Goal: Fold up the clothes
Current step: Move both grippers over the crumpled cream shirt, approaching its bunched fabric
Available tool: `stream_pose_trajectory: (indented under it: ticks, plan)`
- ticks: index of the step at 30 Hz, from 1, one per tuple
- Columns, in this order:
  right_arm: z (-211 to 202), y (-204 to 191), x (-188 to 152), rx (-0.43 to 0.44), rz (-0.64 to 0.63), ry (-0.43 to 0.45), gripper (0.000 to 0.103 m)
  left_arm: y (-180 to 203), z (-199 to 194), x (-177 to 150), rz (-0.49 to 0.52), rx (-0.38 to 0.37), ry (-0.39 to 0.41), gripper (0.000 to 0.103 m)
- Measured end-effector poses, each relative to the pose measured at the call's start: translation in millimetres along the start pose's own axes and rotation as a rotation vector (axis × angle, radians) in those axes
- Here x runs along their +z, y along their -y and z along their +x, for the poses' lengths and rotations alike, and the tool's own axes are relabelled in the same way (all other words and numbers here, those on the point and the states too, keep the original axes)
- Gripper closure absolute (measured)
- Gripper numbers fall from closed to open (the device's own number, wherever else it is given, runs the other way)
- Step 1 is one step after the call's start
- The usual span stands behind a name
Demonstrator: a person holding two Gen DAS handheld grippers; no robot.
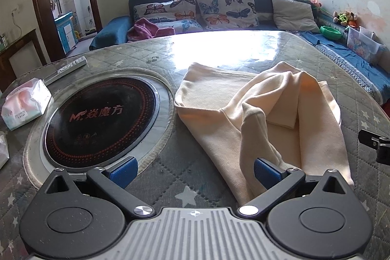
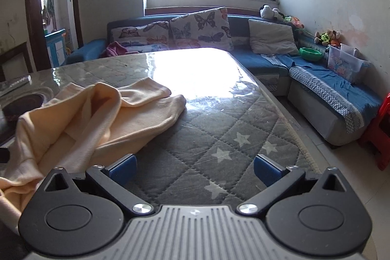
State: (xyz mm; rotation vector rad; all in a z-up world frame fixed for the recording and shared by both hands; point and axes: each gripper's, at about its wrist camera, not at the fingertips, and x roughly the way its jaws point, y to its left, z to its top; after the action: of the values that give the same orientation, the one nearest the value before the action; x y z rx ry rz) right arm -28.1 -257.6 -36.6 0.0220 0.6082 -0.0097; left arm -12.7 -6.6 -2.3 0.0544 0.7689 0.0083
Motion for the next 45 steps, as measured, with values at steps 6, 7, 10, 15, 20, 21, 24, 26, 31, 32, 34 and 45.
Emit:
stream_pose_trajectory:
  ticks: [6, 7, 10, 15, 20, 21, 24, 26, 31, 32, 34, 45]
  plan:
    - [-18, -9, -1, 0.042, -0.003, 0.022, 0.000, -2, -8, -4, 0.002, -0.003, 0.005, 0.000]
    - [-21, -11, -2, 0.046, -0.004, 0.024, 0.000, -3, -9, -4, 0.002, -0.004, 0.006, 0.000]
    - [-30, -16, -2, 0.055, -0.019, 0.032, 0.000, -5, -14, -5, 0.007, -0.007, 0.011, 0.000]
    - [-41, -23, -3, 0.073, -0.049, 0.042, 0.000, -3, -18, -8, 0.011, -0.007, 0.012, 0.000]
    - [-48, -28, -2, 0.078, -0.060, 0.042, 0.000, -6, -22, -12, 0.008, -0.006, 0.014, 0.000]
    - [-50, -29, -2, 0.077, -0.063, 0.043, 0.000, -6, -23, -12, 0.007, -0.005, 0.014, 0.000]
    - [-54, -30, -2, 0.077, -0.066, 0.043, 0.000, -7, -25, -13, 0.006, -0.004, 0.014, 0.000]
    - [-55, -33, -2, 0.077, -0.074, 0.039, 0.000, -7, -26, -15, 0.006, -0.004, 0.014, 0.000]
    - [-61, -43, -5, 0.080, -0.104, 0.034, 0.000, -8, -30, -18, 0.003, -0.003, 0.013, 0.000]
    - [-62, -44, -5, 0.082, -0.107, 0.033, 0.000, -9, -30, -19, 0.000, -0.003, 0.013, 0.000]
    - [-64, -46, -6, 0.087, -0.115, 0.030, 0.000, -10, -32, -20, -0.006, -0.001, 0.014, 0.000]
    - [-80, -56, -11, 0.115, -0.153, 0.025, 0.000, -6, -46, -28, 0.011, 0.000, 0.023, 0.000]
